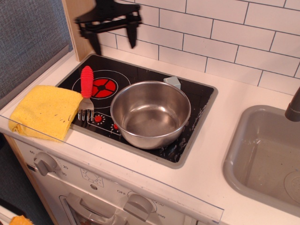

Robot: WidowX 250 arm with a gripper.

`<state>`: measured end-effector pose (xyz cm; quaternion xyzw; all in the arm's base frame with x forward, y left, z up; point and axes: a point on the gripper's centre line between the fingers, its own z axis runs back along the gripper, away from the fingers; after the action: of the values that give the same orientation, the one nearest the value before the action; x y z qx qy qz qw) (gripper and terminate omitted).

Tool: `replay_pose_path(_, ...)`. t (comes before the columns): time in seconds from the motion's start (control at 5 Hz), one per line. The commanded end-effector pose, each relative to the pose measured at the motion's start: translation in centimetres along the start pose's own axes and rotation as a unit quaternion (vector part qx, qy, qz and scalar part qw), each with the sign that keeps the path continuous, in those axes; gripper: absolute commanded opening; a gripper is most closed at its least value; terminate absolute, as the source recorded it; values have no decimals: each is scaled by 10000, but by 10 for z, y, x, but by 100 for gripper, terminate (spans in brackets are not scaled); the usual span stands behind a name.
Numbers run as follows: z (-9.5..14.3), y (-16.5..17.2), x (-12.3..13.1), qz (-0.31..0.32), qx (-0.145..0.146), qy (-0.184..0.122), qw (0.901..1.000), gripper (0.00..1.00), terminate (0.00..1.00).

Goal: Put the grey cube on the yellow cloth.

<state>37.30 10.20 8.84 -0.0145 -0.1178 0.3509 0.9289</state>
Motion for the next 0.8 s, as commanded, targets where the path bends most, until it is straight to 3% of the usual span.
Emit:
replay_pose_path(0.0,-7,-46,-3,-251,-216,-52,9994,100,0)
replay_pose_path(0.6,-43,-83,-32,-473,-254,112,9985,100,0)
